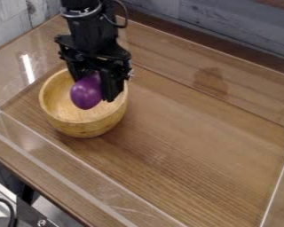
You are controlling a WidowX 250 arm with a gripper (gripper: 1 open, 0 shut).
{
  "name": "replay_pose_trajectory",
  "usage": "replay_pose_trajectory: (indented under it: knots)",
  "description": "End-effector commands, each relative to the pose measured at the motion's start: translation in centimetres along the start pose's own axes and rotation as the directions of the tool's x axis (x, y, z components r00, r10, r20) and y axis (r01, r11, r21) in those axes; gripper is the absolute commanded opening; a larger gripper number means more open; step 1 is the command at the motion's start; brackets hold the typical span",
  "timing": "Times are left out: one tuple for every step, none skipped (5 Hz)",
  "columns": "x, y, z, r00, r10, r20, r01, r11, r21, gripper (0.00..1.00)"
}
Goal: Put the purple eggplant in the brown bowl
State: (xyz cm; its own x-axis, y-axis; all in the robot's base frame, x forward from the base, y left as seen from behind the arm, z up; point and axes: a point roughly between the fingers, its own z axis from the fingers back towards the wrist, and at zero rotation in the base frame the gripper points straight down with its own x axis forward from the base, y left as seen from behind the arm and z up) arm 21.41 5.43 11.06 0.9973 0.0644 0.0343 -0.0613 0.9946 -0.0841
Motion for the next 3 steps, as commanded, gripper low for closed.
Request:
replay_pose_trajectory:
  knots:
    - [0.5, 0.33, 0.42, 0.999, -0.003, 0.035, 0.003, 1.0, 0.01, 0.0]
    - [0.63, 0.54, -0.04, 1.0, -0.001, 0.031, 0.0, 1.0, 0.012, 0.0]
    - [0.76, 0.75, -0.51, 1.0, 0.002, 0.027, -0.002, 1.0, 0.015, 0.0]
